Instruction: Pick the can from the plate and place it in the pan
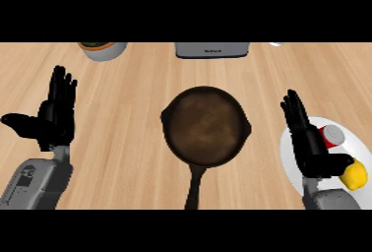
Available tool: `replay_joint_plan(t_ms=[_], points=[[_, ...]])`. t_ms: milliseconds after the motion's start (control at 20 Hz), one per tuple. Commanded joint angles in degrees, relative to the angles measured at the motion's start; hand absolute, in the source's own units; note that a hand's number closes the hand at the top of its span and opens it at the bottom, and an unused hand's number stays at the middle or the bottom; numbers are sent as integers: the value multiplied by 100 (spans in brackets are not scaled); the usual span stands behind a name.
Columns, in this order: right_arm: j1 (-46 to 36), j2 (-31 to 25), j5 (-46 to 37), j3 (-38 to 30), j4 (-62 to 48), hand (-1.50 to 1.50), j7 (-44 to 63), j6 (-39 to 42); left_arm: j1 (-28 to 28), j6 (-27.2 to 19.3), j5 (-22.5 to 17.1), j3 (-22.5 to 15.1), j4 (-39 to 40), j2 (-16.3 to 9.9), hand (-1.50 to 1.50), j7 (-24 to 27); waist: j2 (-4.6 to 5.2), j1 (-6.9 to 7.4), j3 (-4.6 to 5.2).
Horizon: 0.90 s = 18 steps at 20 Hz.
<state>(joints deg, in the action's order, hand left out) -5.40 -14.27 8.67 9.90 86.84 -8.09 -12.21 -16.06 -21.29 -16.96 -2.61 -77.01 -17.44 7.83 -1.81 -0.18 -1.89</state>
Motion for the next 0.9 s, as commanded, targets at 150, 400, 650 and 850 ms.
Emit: replay_joint_plan(t_ms=[150,400,650,850], points=[[-733,-683,1157,89,457,-150,-264,2309,459,172,527,-330,430,-719,0,-709,198,236,148],[-938,-2367,-992,-550,510,150,-790,1528,791,191,629,-347,832,-931,0,-956,141,-181,292],[-393,-1526,2283,-2153,-1254,-150,-1995,3357,917,643,569,-418,735,-1285,0,-1458,228,72,152],[-404,-2515,1884,-2299,-1980,-150,-2797,4857,599,583,713,-417,755,-1343,0,-1775,217,44,168]])
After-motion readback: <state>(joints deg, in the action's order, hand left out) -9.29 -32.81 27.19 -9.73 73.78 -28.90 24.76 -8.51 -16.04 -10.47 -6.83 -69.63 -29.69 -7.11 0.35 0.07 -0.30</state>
